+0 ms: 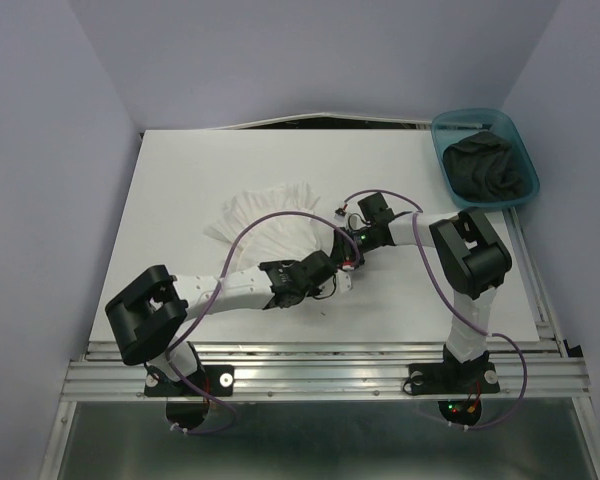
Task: Fold and stack the skirts
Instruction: Fold the skirt
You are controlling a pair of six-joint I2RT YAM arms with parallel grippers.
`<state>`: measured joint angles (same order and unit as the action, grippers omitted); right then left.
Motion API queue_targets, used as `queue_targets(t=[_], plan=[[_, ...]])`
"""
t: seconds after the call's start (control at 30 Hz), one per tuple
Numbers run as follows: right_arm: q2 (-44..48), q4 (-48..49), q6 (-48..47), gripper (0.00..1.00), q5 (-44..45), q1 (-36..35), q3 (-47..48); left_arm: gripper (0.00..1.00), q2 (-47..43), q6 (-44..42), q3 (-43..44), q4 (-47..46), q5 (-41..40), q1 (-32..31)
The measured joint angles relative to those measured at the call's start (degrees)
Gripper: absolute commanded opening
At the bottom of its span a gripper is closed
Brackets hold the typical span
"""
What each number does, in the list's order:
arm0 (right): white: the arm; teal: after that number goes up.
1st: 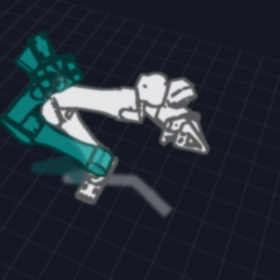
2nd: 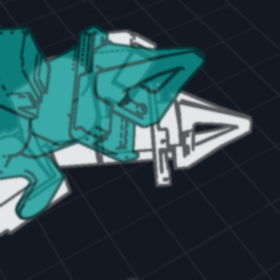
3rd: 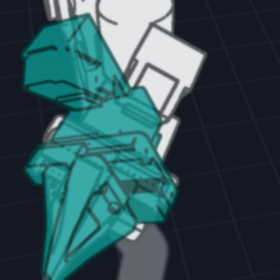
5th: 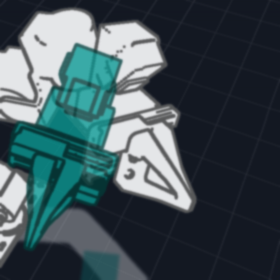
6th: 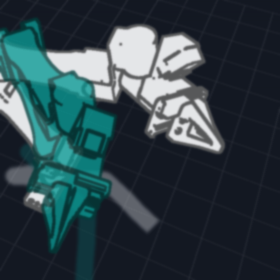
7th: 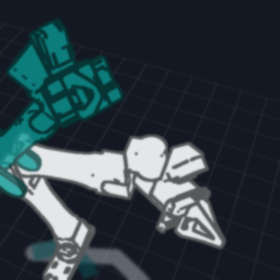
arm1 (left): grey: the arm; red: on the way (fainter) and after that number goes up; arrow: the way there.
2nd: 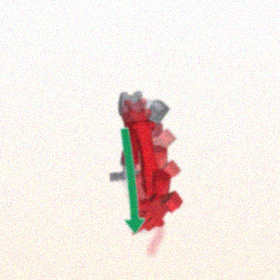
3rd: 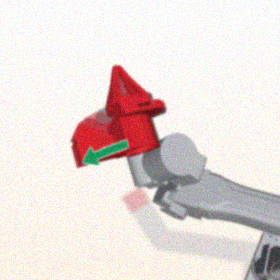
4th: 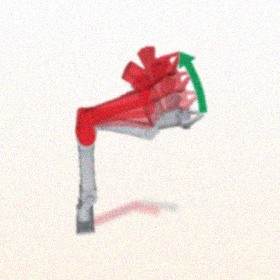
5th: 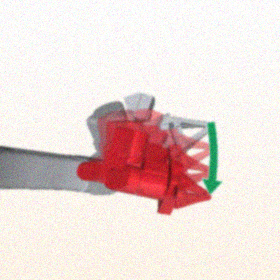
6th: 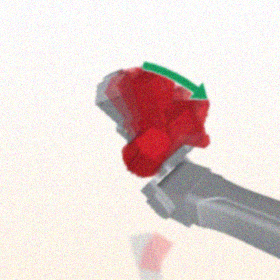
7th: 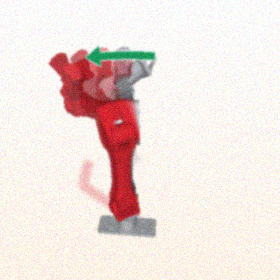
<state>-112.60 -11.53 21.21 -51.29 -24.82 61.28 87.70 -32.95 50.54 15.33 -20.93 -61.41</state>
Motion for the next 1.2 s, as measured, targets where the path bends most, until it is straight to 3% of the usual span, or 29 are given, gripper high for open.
queue_targets(t=[0.3,0.47,0.67,0.8,1.0,1.2], plan=[[0.0,0.0,0.0,0.26,-0.2,0.0,0.0,0.0,-0.2,0.0,3.7,-0.2,3.5,0.0],[0.0,0.0,-0.1,0.34,-0.5,0.0,0.0,0.0,0.0,0.0,3.8,-1.2,5.6,0.0],[0.9,-3.4,-4.6,0.69,-2.8,0.6,0.0,0.0,2.2,0.0,2.4,-4.0,7.3,0.0],[2.3,-7.7,-9.0,0.76,-4.6,1.8,0.0,0.0,2.7,0.0,1.1,-4.7,7.8,0.0],[2.4,-11.1,-10.9,0.76,-5.9,2.9,0.2,0.0,2.7,0.0,0.9,-6.3,8.5,0.0],[1.7,-8.7,-6.6,0.75,-5.1,3.0,0.9,0.0,2.7,-0.3,0.9,-7.0,9.0,0.0]])
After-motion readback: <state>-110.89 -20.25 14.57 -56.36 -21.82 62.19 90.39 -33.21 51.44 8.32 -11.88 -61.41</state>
